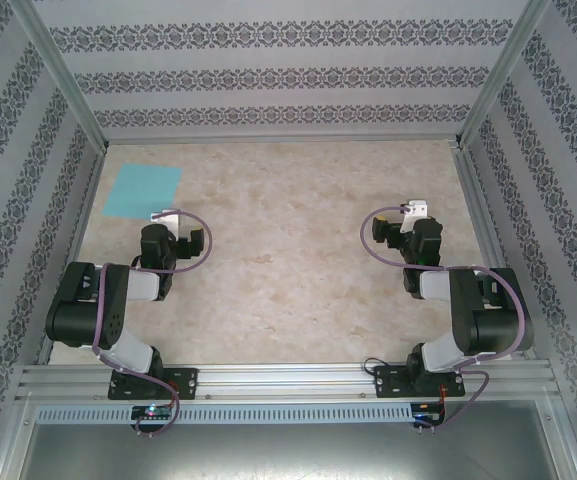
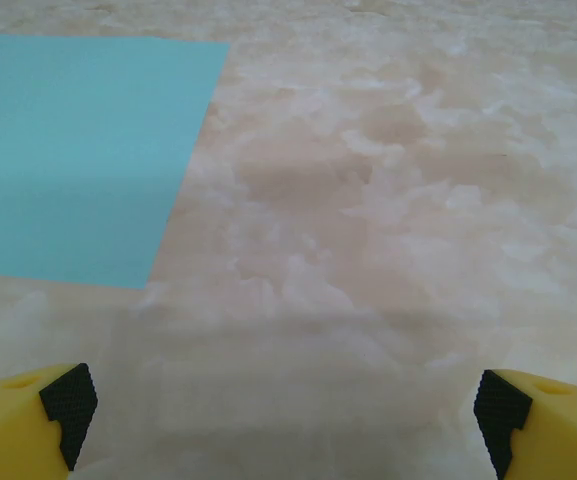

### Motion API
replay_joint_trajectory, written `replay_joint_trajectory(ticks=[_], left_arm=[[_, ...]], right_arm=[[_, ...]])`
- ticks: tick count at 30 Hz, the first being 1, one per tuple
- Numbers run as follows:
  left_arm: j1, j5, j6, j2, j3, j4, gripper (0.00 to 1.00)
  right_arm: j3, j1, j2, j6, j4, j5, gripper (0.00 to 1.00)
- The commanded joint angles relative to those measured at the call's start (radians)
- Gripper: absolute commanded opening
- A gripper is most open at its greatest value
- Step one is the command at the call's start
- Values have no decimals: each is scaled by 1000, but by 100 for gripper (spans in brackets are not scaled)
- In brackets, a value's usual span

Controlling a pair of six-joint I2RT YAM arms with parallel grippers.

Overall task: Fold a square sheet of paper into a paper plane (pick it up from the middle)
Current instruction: Move the square sheet of paper to the center of the table.

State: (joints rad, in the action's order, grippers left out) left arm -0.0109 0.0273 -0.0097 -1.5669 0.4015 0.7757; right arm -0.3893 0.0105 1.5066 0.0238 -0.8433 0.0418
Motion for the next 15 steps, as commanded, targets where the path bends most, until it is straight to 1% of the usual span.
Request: replay_joint_trajectory(ticks=[1,12,15], left_arm=[[16,18,10,5,17,43,100],[17,22,10,5,19,41,100],[16,9,6,22,13,41,100]], right_arm=[[-2,-1,0,16,-33,-3,98],[4,3,-3,18,-45,9,98],[15,3,-13,11,-63,34,98]])
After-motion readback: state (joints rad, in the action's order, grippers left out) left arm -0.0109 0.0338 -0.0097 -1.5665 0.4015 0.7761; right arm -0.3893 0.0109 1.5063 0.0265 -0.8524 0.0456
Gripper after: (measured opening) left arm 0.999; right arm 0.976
